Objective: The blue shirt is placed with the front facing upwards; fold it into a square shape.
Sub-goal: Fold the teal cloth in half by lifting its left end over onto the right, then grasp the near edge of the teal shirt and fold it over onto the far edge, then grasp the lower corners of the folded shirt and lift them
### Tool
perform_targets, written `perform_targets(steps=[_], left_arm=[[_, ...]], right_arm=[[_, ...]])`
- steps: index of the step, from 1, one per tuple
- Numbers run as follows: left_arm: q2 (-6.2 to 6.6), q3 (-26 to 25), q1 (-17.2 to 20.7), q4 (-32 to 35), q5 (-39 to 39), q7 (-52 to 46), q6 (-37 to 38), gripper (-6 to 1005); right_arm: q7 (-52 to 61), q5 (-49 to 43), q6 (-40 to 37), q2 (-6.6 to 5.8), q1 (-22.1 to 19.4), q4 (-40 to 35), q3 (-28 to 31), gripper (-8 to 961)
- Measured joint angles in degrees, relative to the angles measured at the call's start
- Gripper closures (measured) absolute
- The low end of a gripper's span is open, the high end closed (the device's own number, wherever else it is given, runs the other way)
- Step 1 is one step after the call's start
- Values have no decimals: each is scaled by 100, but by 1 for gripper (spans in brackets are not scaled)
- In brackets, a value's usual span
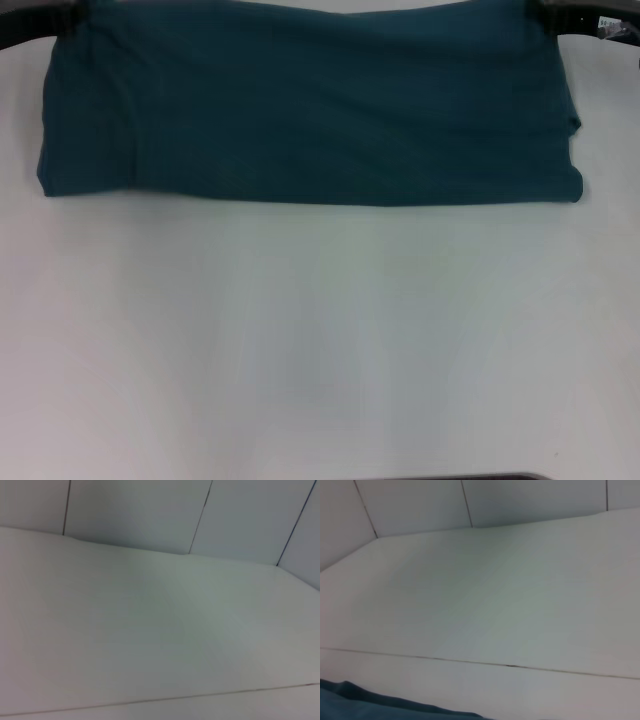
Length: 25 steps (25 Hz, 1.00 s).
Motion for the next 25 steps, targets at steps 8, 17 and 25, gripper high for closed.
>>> perform_targets(steps=[8, 17, 25], left_arm=[[-244, 222, -14, -55, -14, 8, -774, 904], [-259, 252, -12, -60, -272, -18, -1281, 613], [-338, 254, 370, -587, -552, -26, -495, 242]], right_arm=[[-150, 59, -598, 83, 120, -101, -125, 760], [-206, 423, -1352, 103, 200, -91, -135, 675], [-211, 664, -605, 37, -274, 111, -93, 410]])
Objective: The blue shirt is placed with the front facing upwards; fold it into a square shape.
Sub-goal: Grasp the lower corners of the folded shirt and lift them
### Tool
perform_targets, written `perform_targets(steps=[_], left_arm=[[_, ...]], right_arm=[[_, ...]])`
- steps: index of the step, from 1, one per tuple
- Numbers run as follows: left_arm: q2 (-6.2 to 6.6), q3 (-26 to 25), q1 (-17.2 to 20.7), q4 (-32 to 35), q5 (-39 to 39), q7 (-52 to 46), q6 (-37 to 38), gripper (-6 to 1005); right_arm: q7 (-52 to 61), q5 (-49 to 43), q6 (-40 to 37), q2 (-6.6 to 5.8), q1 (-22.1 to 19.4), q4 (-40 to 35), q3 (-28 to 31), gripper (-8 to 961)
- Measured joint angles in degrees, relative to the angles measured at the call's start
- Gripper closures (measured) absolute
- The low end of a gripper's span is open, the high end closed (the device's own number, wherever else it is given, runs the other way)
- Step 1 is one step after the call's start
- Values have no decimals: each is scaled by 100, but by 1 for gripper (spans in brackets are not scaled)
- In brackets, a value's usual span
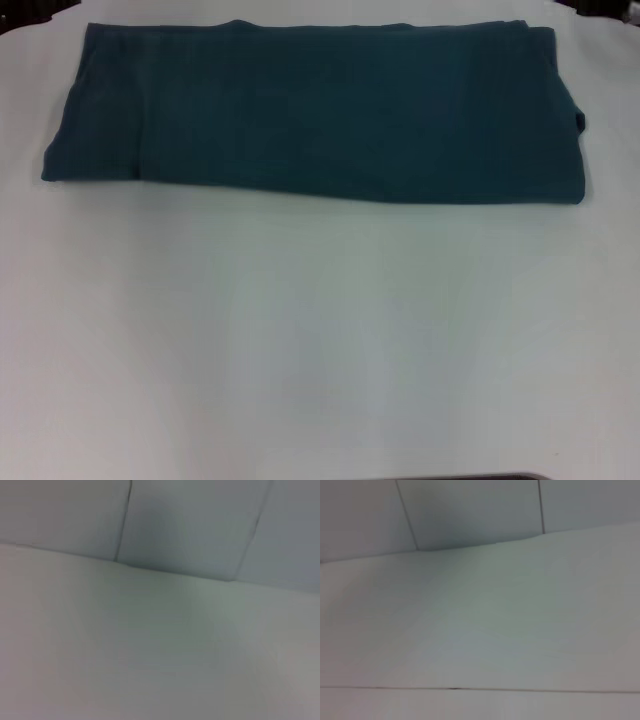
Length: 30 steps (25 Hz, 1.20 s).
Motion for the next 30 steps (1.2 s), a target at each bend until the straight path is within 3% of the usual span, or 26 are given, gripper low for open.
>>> perform_targets(steps=[3, 10, 14, 19, 24, 25, 30], left_arm=[[-18, -1, 162, -210, -120, -1, 534, 196], [-196, 4, 749, -945, -274, -5, 1987, 136], [-196, 4, 898, -968, -276, -126, 2180, 137], [-196, -36, 1088, -947, -356, -242, 2194, 138], [-169, -68, 1175, -914, -396, -305, 2161, 137], [-162, -75, 1185, -910, -397, -319, 2120, 137], [-103, -56, 1236, -799, -334, -413, 1858, 138]], right_arm=[[30, 39, 325, 29, -216, 194, 11, 326], [49, 295, 1482, -29, -840, 540, 18, 328], [116, 308, 2030, -109, -1086, 660, 28, 329], [400, 262, 2580, -268, -1307, 687, 37, 330], [973, 245, 3240, -550, -1536, 703, 43, 331], [1260, 222, 3470, -665, -1618, 709, 43, 331], [1889, -24, 3956, -843, -1735, 717, 79, 333]])
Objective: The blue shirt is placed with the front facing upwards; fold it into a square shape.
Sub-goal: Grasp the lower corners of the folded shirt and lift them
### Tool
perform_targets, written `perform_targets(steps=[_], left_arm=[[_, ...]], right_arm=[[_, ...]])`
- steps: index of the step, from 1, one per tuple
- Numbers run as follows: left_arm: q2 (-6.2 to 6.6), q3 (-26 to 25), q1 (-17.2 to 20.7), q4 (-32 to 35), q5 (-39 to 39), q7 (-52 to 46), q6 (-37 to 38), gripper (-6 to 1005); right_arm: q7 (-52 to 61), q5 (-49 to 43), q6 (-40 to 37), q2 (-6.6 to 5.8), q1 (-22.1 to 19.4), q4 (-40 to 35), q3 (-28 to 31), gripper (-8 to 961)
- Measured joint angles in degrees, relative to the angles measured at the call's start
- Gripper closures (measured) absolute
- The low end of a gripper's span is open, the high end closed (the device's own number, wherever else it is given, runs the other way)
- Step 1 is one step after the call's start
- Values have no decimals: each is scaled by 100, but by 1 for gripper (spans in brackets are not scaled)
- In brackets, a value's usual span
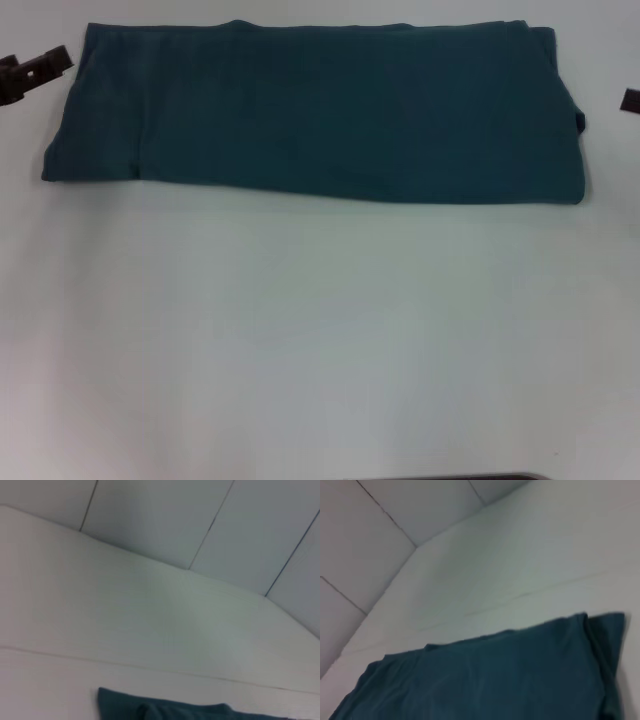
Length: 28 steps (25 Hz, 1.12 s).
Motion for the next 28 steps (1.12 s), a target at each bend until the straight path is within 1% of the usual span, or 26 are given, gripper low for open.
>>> perform_targets(steps=[1, 3, 7, 14, 18, 22, 28], left_arm=[[0, 0, 0, 0, 0, 0, 0, 138], [64, 32, 28, 65, 2, -21, 14, 138], [144, 37, 118, 125, 7, -69, 79, 137], [146, 44, 220, 132, 112, -57, 87, 138], [134, 76, 234, 132, 192, -40, 93, 137], [127, 111, 245, 133, 260, -37, 97, 137], [140, 116, 246, 112, 278, -36, 112, 138]], right_arm=[[0, 0, 0, 0, 0, 0, 0, 333], [225, -151, 199, -45, -29, 3, 7, 333], [510, -388, 359, -62, -33, 3, 12, 336], [890, -693, 363, -32, 61, -79, 12, 339], [1129, -934, 346, 12, 212, -102, -17, 339], [1201, -1111, 239, 28, 397, -310, -25, 339], [1205, -1333, -91, 117, 552, -440, -34, 340]])
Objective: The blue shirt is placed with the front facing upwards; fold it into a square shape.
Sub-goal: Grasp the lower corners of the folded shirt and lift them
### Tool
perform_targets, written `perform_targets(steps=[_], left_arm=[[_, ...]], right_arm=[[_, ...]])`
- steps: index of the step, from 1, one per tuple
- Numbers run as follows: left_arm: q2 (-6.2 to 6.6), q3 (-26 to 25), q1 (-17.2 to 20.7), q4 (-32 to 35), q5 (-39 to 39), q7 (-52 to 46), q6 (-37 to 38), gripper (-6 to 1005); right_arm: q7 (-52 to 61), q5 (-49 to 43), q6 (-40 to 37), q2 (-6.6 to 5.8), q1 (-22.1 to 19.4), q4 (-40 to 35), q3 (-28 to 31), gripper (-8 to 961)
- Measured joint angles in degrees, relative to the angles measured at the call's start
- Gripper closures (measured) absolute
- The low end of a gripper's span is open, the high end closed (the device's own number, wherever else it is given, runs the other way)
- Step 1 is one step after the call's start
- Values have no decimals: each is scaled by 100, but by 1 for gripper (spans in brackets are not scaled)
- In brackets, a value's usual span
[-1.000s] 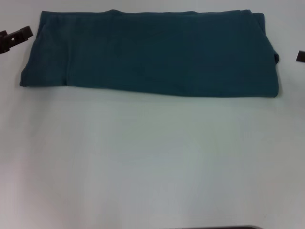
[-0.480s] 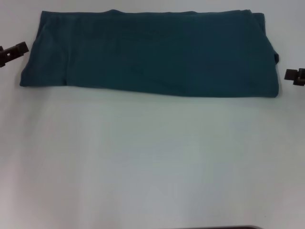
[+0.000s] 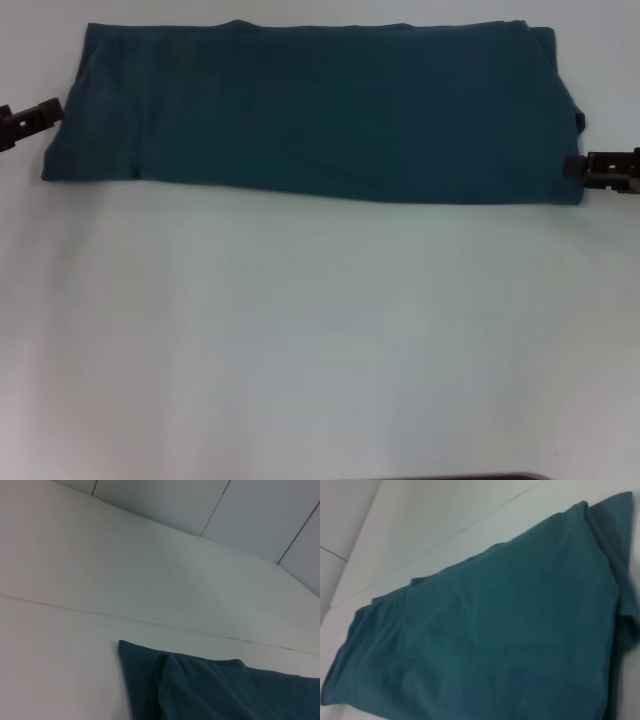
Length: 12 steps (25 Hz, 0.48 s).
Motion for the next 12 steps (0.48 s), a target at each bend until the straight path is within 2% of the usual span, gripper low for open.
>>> perform_targets(steps=[12], left_arm=[[27, 1, -29, -3, 0, -22, 39, 137]], right_arm=[[-4, -44, -219, 22, 14, -12, 13, 341]])
